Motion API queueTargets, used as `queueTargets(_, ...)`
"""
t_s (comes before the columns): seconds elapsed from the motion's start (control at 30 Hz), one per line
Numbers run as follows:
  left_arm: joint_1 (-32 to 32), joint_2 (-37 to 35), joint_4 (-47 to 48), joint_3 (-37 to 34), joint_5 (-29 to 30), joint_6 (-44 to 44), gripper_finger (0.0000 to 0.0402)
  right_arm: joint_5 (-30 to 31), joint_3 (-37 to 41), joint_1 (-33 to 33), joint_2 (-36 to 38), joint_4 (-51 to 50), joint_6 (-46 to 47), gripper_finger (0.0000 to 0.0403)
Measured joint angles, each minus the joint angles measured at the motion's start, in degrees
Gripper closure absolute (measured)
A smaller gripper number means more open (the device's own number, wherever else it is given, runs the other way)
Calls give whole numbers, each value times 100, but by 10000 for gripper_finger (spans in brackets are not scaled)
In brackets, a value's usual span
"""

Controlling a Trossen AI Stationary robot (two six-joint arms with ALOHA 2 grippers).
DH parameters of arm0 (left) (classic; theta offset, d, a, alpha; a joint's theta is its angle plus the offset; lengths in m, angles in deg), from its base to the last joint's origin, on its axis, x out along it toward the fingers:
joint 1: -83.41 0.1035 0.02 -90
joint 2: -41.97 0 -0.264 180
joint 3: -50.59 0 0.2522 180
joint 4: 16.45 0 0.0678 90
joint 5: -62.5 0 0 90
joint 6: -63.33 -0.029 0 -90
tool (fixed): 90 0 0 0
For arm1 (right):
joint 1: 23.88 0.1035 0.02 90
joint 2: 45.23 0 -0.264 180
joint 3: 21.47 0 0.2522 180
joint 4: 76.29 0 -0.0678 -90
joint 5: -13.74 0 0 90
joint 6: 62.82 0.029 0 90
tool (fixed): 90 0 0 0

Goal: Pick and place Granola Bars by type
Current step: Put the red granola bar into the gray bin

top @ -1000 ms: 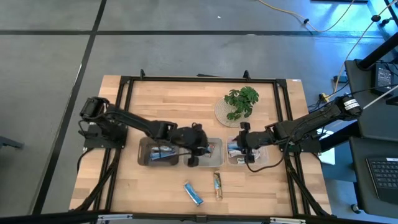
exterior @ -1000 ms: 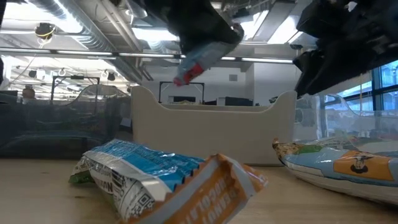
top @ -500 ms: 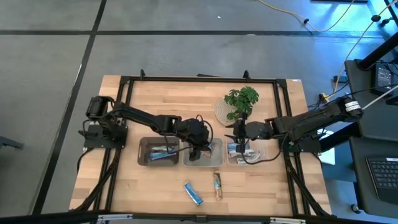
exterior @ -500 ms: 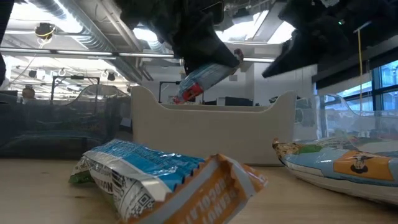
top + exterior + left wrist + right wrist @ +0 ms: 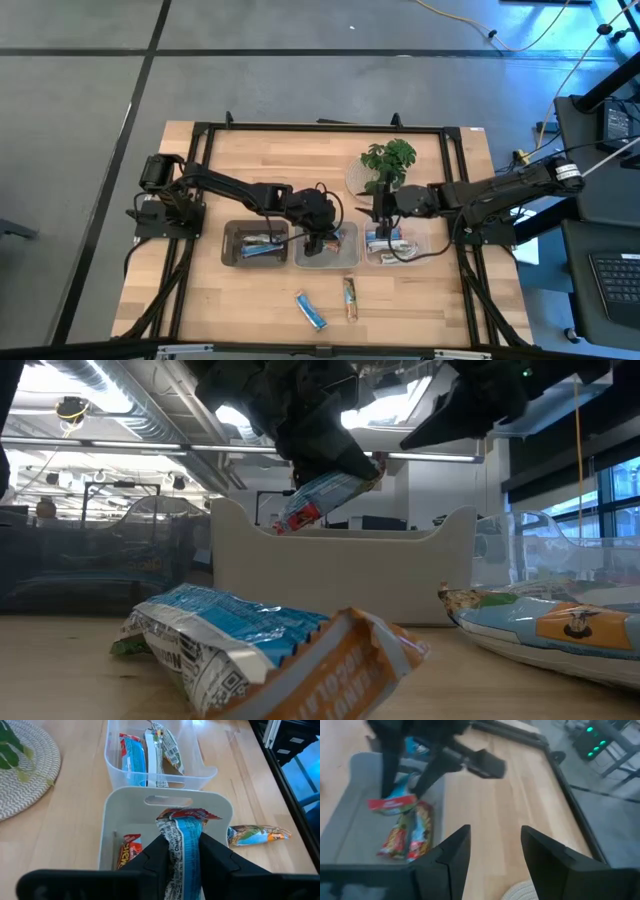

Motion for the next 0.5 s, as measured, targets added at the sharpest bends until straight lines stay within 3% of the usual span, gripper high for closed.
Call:
queueTargets(0.33,378,0,-63,0,-534,799,323,-65,0,-337,0,-34,1576,225)
queueTargets(0.5,344,0,-87,0,-342,857,321,-1266,0,-339,0,-34,1886,225)
